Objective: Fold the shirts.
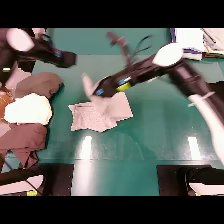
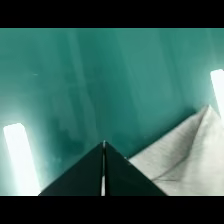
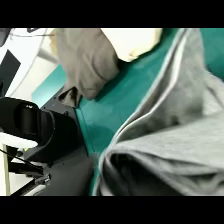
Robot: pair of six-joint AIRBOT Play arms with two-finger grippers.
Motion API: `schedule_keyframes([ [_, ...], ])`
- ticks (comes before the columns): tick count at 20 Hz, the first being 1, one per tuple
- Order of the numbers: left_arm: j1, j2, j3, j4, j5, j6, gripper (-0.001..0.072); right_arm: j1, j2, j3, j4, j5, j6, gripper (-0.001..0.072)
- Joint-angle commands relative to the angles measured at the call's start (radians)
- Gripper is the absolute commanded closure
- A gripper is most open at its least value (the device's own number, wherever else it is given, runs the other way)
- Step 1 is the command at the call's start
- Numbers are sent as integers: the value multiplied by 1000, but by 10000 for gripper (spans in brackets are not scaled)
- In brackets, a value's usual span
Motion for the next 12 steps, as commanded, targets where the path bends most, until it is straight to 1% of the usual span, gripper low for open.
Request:
schedule_keyframes([
  [1,97,117,0,43,-24,0,688,116,-115,0,-14,-108,-24,224],
  [4,101,133,0,38,-53,1,688,28,-91,-37,-143,-29,24,226],
  [6,101,133,-1,29,-72,0,689,-89,-14,-148,-229,-19,59,227],
  [8,101,130,-1,5,-71,1,689,-243,64,-286,-282,-24,95,226],
  [9,101,126,-1,-16,-72,1,689,-325,88,-351,-290,-24,96,194],
  [10,91,123,-1,-25,-69,2,689,-395,92,-397,-287,-17,96,116],
  [12,55,114,-11,-25,-48,8,689,-505,56,-450,-268,11,95,104],
])
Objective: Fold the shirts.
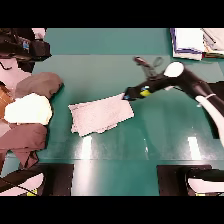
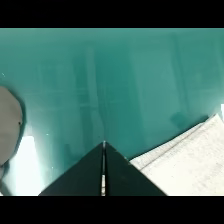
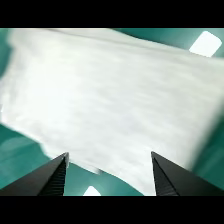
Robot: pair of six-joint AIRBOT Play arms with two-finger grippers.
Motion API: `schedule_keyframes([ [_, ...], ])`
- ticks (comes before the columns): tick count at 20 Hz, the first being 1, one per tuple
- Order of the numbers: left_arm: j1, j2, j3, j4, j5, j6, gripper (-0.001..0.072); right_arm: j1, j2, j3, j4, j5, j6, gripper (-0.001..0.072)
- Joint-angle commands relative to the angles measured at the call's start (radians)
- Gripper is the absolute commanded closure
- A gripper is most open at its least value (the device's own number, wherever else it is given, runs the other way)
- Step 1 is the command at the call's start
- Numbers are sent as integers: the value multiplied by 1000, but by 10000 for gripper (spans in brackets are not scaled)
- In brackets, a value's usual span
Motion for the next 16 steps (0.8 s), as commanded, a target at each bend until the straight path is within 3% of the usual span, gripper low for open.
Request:
schedule_keyframes([
  [1,-47,-14,-10,-20,28,8,689,-191,-30,-119,20,39,14,105],
  [4,-96,-45,-10,-20,43,6,689,-183,-134,-115,159,57,-36,105],
  [10,-132,-64,-10,-31,45,6,689,-7,-362,87,252,80,-42,140],
  [11,-132,-64,-10,-36,45,6,689,19,-399,128,259,89,-42,262],
  [13,-132,-64,-10,-72,45,6,689,53,-441,192,256,97,-52,597],
  [14,-140,-64,-10,-84,48,5,690,51,-440,212,254,92,-62,699],
  [16,-184,-64,-10,-63,60,6,690,8,-397,241,223,66,-62,700],
])
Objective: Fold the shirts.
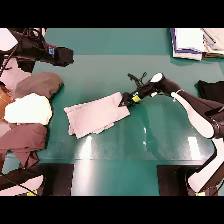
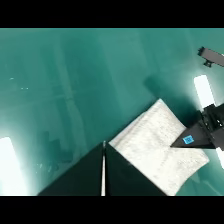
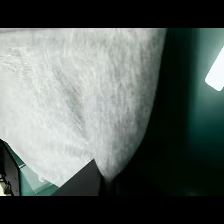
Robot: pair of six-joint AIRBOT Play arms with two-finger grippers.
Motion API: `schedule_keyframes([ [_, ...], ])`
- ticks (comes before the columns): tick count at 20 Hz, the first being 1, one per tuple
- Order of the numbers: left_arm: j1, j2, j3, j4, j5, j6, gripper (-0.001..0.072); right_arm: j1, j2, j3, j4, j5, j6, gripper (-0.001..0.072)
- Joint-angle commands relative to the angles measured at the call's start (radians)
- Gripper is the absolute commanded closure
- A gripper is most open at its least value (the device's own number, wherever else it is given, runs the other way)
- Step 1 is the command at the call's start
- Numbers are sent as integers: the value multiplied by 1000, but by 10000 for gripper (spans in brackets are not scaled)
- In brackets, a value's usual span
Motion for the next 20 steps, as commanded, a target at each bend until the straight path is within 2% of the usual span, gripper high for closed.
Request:
schedule_keyframes([
  [1,-66,-1,0,2,21,-1,690,-57,39,70,-32,-24,-6,700],
  [7,-211,-1,0,2,115,-1,689,-536,310,69,-181,-31,67,700],
  [13,-230,-1,0,-17,127,-24,689,-989,420,69,-176,-109,67,700],
  [16,-230,-1,0,-17,127,-35,689,-1084,420,69,-170,-146,64,700],
  [20,-230,-1,0,-17,123,-35,689,-1096,421,76,-171,-186,55,700],
])
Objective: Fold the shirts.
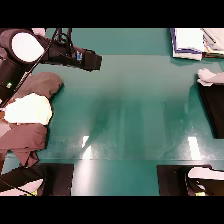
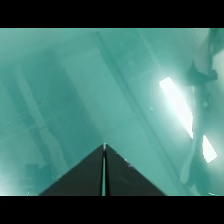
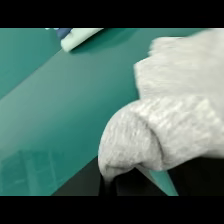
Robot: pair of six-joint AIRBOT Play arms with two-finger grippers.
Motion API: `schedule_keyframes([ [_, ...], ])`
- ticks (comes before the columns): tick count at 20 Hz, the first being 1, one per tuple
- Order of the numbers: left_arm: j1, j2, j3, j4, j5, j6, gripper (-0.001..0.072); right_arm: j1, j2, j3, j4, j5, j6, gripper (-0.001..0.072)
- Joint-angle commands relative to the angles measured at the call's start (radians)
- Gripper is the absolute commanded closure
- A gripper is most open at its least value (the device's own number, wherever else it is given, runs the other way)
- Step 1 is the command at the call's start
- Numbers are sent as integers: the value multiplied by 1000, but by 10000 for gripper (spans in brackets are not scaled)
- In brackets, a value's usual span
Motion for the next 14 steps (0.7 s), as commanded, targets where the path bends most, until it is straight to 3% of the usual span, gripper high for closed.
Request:
schedule_keyframes([
  [1,-1,0,0,-2,-1,-3,689,-38,5,23,0,-39,-7,700],
  [5,-1,0,0,0,-2,-2,689,-38,6,197,-15,88,-1,700],
  [8,-1,0,0,2,-2,-1,689,-38,41,269,-163,160,67,700],
  [14,-1,0,0,5,-6,32,688,-163,166,86,-229,264,100,699],
])
